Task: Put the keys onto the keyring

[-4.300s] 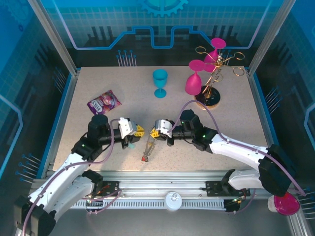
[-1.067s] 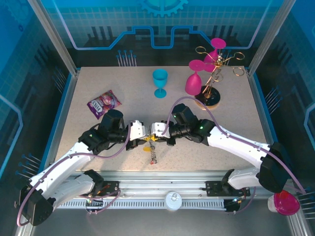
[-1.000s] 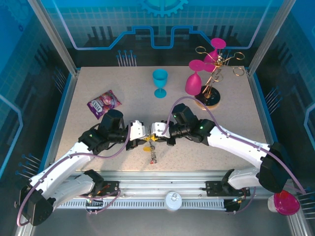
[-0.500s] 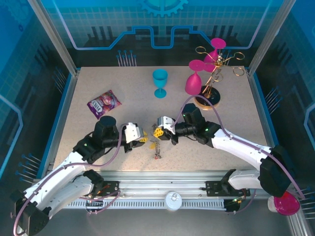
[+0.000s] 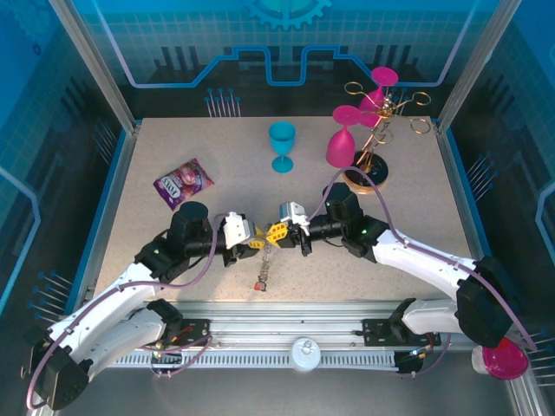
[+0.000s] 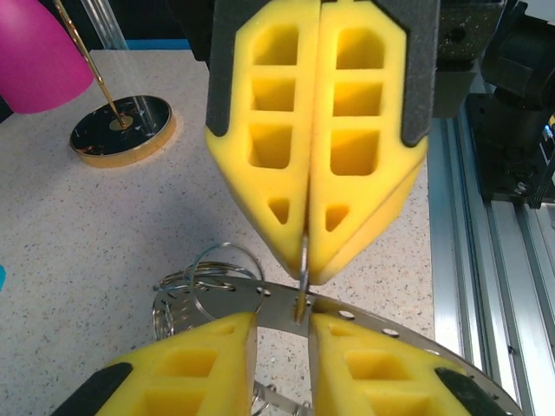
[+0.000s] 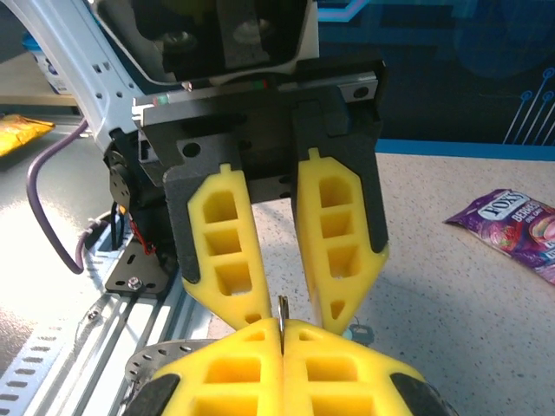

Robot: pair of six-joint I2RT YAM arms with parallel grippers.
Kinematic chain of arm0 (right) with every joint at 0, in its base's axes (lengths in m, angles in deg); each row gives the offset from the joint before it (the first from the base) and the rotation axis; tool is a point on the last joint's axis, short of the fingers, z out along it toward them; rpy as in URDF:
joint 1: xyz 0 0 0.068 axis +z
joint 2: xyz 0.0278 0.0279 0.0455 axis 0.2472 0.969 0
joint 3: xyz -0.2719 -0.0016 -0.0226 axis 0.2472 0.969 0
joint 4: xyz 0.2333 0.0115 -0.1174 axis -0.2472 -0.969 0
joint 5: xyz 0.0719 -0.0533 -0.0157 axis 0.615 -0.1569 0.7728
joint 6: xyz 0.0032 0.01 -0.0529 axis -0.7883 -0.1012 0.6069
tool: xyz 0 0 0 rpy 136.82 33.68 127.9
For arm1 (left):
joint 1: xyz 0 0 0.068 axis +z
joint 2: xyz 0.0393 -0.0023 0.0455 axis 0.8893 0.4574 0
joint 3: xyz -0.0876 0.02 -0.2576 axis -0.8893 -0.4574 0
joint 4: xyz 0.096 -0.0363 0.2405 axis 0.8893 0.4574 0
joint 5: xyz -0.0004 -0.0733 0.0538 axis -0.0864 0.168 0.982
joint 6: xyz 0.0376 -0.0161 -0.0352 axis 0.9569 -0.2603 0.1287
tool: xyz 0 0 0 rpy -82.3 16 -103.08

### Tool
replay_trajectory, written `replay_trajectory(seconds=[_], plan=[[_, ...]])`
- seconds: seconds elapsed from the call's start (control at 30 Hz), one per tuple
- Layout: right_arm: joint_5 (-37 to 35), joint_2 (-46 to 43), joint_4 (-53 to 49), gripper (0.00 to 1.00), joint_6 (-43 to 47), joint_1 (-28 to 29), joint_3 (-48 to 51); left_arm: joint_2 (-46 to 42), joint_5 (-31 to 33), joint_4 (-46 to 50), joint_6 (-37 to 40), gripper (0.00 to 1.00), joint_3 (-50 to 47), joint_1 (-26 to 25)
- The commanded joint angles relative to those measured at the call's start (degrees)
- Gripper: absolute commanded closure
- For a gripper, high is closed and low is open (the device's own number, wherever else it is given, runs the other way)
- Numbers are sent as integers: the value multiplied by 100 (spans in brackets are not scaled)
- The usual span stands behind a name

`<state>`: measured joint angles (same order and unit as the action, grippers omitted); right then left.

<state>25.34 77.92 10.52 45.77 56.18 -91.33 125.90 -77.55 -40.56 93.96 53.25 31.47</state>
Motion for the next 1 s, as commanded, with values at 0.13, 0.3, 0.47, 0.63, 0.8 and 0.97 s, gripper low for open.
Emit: replay_trajectory(seconds=[0.13,0.3,0.47,0.63,0.8,0.97], plan=[[245,94,434,100,-133,7,-64,45,-344,-266,-166,77,-101,-41],[224,192,435,100,-118,92,-107,51,-369,-298,-157,78,-99,-42],[262,260,513,100,-167,141,-106,67,-388,-287,-114,85,-84,-35],[235,271,437,100,-132,144,-98,37,-357,-222,3,100,-65,-35],[-411,5,-446,81,467,35,-80,-70,-53,103,268,100,35,-41],[-1069,-237,-1707,76,1344,12,-327,-42,63,627,523,100,242,-42]])
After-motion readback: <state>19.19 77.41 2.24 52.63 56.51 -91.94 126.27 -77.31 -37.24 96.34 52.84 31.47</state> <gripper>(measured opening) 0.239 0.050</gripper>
